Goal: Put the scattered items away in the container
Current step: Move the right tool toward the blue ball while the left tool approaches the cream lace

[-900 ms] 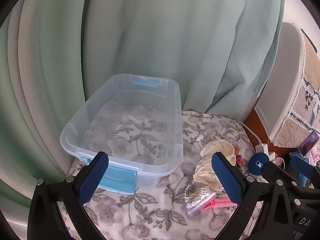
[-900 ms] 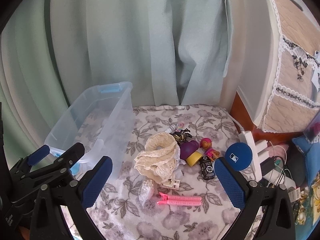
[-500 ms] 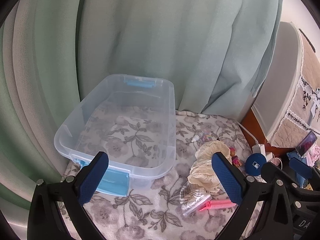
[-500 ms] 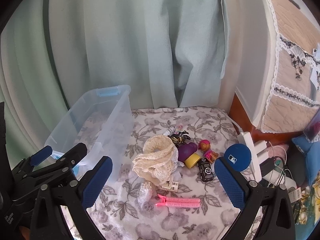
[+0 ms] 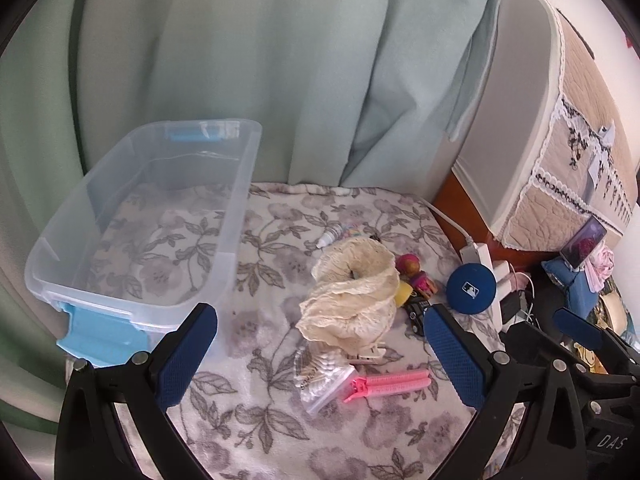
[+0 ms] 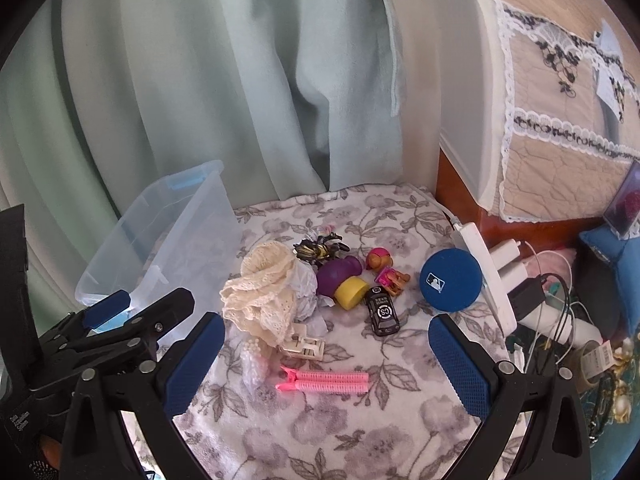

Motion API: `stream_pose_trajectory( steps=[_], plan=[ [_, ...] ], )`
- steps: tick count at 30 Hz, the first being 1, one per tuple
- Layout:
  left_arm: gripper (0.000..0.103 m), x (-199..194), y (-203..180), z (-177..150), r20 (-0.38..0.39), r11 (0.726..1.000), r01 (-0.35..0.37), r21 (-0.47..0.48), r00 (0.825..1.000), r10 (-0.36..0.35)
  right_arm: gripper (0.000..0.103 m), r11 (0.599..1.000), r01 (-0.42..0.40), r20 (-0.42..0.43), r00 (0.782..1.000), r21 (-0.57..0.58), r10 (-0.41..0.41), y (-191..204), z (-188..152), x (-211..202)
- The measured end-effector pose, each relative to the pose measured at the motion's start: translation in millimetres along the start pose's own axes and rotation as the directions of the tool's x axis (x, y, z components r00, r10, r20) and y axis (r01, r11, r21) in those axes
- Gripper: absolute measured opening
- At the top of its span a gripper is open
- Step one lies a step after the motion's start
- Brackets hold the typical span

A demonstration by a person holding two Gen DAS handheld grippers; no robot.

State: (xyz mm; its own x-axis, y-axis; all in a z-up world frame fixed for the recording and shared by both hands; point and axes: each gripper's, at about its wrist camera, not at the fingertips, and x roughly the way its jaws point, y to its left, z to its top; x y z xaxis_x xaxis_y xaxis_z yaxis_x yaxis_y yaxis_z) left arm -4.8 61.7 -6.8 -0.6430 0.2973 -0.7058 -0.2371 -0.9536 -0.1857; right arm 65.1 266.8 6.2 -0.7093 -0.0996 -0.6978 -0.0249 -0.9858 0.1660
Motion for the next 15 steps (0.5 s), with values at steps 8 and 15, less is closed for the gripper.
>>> stream_pose_trajectory(
  steps=[8, 15],
  plan=[
    [0.103, 36, -18, -11, -0.082, 0.999, 0.017, 0.043, 0.997, -0.014, 0.103, 0.998, 0.006, -0.065, 0.998, 0.067, -0.001, -30, -15, 25],
    [0.103, 61, -24, -7, -0.12, 0.999, -0.002, 0.047, 0.993, 0.008, 0.103, 0.995, 0.003, -0.1, 0.995, 0.104, 0.008, -47, -18, 51]
  ],
)
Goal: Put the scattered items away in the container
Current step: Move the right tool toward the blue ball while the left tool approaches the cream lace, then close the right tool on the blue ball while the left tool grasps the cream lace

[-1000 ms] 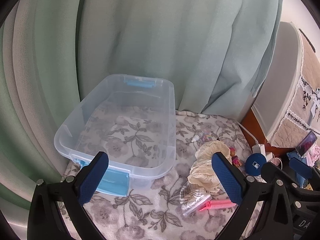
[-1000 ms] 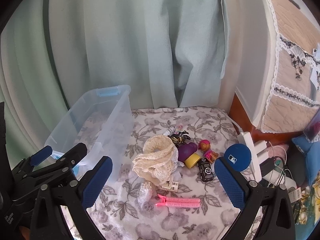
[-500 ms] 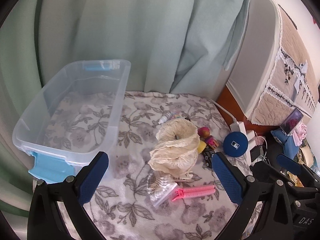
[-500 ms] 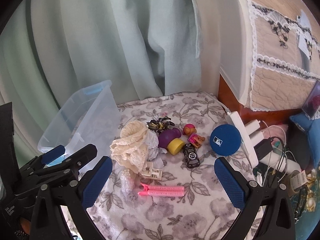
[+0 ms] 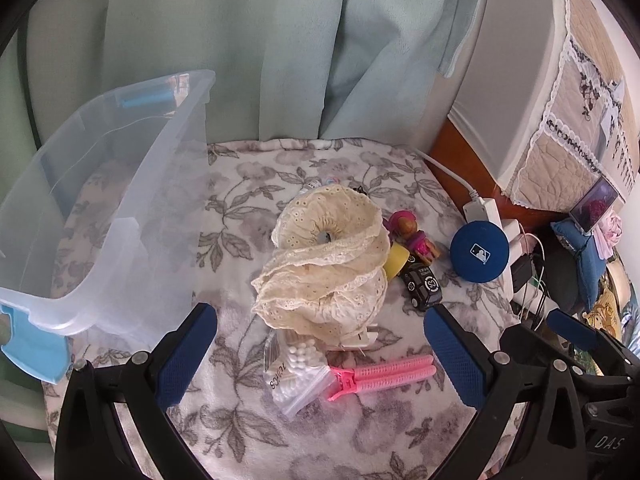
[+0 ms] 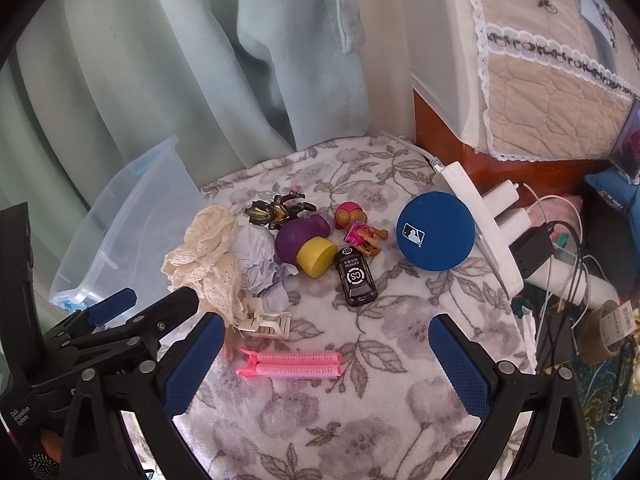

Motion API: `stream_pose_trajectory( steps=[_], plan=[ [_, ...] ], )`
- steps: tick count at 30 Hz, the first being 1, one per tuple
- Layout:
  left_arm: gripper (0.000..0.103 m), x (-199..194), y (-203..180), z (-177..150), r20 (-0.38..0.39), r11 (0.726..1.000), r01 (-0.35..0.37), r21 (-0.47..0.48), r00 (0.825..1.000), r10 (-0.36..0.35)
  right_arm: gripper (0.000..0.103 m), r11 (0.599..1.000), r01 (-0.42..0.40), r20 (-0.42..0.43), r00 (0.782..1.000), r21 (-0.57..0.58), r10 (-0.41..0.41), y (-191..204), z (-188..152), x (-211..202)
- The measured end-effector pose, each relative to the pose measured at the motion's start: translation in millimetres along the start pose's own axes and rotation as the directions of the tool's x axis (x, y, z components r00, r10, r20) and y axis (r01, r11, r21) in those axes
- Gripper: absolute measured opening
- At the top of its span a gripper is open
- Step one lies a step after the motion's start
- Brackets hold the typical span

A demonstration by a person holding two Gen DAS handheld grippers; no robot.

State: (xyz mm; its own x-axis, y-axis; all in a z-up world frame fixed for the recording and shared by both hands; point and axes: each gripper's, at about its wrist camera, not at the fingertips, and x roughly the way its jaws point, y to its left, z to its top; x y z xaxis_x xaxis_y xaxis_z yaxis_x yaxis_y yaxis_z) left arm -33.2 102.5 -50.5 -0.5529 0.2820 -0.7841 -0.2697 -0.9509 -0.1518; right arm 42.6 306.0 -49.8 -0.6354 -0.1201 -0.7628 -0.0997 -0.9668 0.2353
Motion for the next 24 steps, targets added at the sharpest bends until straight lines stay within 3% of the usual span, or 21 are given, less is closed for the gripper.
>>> stream_pose_trajectory(
  steps=[9, 19, 24],
  plan=[
    [0.103, 29, -7, 17, -0.017, 0.998, -0.063, -0.002, 0.998, 0.063, 0.103, 0.991, 0.062, -0.016, 0.998, 0.122, -0.061, -54, 14, 42],
    [0.102, 51, -8, 26, -0.044, 0.997, -0.071, -0.019, 0.997, 0.07, 0.1, 0.967, 0.121, -0.058, 0.992, 0.223, -0.111, -98, 32, 94],
    [0.086, 58, -9, 28, -0.06, 0.997, -0.073, -0.016, 0.996, 0.071, 0.098, 0.964, 0.111, -0.041, 0.994, 0.242, -0.105, -103, 41, 105]
  ],
)
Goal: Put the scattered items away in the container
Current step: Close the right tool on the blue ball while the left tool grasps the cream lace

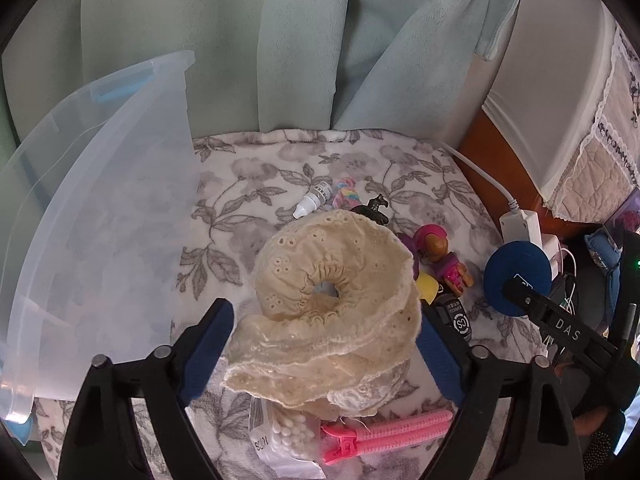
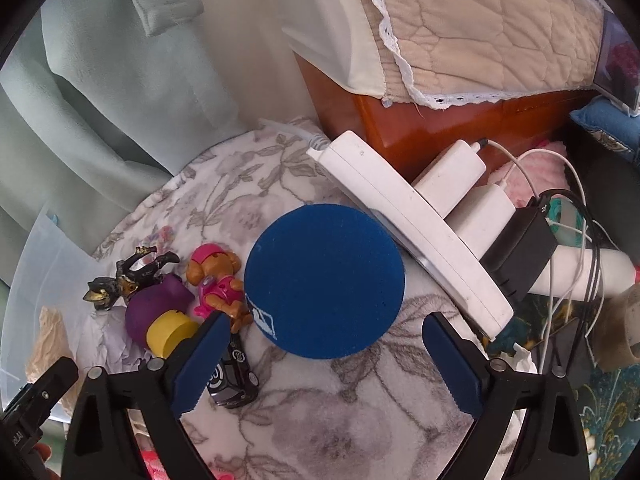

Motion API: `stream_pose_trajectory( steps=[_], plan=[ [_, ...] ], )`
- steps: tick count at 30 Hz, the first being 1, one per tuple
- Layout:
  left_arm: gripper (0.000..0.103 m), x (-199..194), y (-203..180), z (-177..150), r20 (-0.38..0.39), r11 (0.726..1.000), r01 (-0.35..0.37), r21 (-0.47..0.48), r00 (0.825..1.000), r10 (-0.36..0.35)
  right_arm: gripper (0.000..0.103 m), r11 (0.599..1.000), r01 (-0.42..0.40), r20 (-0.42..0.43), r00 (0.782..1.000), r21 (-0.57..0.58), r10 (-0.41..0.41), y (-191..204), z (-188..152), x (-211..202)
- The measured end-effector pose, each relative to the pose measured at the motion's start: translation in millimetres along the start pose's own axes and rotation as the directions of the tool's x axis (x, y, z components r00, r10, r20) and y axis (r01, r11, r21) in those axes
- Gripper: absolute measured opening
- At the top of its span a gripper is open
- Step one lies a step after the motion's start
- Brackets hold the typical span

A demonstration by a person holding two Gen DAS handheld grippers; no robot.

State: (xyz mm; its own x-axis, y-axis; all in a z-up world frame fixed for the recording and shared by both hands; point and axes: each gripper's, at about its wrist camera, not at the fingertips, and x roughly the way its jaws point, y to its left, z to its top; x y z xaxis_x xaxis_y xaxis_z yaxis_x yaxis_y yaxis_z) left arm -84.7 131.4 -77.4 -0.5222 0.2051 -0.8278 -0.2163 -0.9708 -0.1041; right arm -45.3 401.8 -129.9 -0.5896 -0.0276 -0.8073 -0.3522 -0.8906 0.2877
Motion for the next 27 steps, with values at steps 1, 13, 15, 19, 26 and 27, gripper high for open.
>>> stream_pose_trajectory(
  steps=[1, 13, 15, 19, 26, 27],
  plan=[
    [0.084, 1, 0, 0, -0.005, 1.0, 0.002, -0.004, 1.0, -0.002, 0.096, 1.0, -0.002, 0.002, 1.0, 0.008, 0.002, -1, 2, 2],
    [0.061, 1, 4, 1, -0.005, 0.999, 0.02, -0.026, 1.0, -0.021, 0.086, 0.998, -0.019, 0.003, 1.0, 0.055, 0.019, -1, 11, 15],
    [0.058, 0, 4, 1, -0.008, 0.999, 0.02, -0.026, 1.0, -0.021, 0.086, 0.998, -0.015, -0.001, 1.0, 0.054, 0.015, 0, 11, 14],
    [0.05, -3, 4, 0, 0.001, 1.0, 0.021, -0.023, 1.0, -0.021, 0.085, 0.999, -0.007, -0.002, 1.0, 0.048, 0.007, 2, 10, 11],
    [0.044, -11, 9, -4, 0.016, 0.999, 0.021, -0.036, 1.0, -0.02, 0.085, 0.999, 0.006, -0.002, 1.0, 0.04, -0.006, 4, 5, 4],
    [0.041, -13, 10, -5, 0.019, 0.999, 0.022, -0.036, 1.0, -0.021, 0.085, 0.999, 0.007, -0.001, 1.0, 0.041, -0.007, 5, 5, 2]
  ],
)
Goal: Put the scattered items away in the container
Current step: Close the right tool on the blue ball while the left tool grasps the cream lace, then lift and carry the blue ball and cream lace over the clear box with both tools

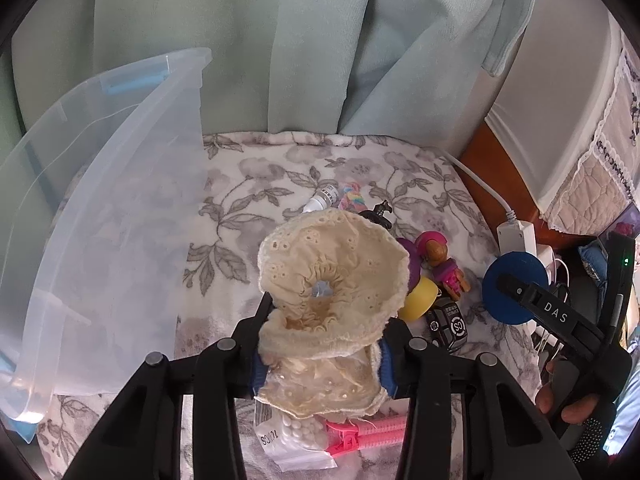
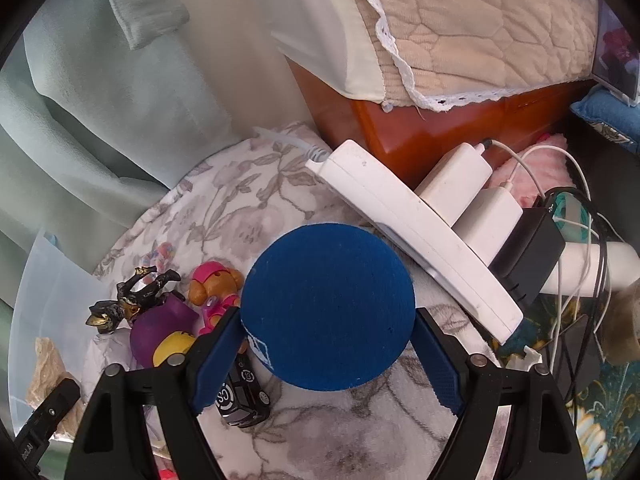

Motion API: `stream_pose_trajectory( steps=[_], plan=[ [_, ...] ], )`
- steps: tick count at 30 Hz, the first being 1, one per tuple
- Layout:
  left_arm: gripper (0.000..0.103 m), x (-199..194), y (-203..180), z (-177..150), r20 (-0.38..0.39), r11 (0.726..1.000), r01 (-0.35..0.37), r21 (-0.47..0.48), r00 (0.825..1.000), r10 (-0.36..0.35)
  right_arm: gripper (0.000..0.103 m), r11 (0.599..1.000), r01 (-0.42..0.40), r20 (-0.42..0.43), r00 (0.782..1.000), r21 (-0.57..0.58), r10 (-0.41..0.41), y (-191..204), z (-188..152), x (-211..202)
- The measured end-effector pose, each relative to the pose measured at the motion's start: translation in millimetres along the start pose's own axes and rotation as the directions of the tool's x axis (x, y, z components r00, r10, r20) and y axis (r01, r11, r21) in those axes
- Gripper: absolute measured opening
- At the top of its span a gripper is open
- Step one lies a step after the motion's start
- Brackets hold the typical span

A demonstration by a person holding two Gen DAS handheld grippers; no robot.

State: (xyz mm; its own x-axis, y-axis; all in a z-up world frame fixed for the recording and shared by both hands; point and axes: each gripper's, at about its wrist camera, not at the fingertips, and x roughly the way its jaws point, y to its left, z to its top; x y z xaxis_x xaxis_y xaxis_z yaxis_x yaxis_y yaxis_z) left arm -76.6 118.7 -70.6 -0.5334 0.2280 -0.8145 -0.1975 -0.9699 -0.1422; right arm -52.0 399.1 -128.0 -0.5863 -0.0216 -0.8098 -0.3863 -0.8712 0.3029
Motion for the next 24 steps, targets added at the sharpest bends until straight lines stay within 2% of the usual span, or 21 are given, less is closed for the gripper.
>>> stream_pose_trajectory(
  steps=[8, 13, 19, 24],
  plan=[
    [0.036, -12, 6, 0, 0.024, 1.0, 0.006, -0.02, 1.0, -0.006, 0.085, 1.0, -0.005, 0.04, 0.999, -0.01, 0.005, 11, -3, -30],
    [0.028, -21, 5, 1, 0.046, 1.0, 0.016, -0.018, 0.999, -0.015, 0.085, 1.0, -0.014, 0.077, 0.997, -0.021, 0.015, 21, -3, -55],
    [0.023, -38, 2, 8, 0.087, 0.999, 0.035, -0.007, 0.996, -0.035, 0.085, 0.998, -0.049, 0.127, 0.99, -0.047, 0.055, 37, 2, -83],
    [0.023, -60, 12, 14, 0.144, 0.995, 0.095, -0.039, 0.986, -0.089, 0.085, 0.994, -0.043, 0.158, 0.986, -0.104, 0.06, 64, 6, -100]
  ],
)
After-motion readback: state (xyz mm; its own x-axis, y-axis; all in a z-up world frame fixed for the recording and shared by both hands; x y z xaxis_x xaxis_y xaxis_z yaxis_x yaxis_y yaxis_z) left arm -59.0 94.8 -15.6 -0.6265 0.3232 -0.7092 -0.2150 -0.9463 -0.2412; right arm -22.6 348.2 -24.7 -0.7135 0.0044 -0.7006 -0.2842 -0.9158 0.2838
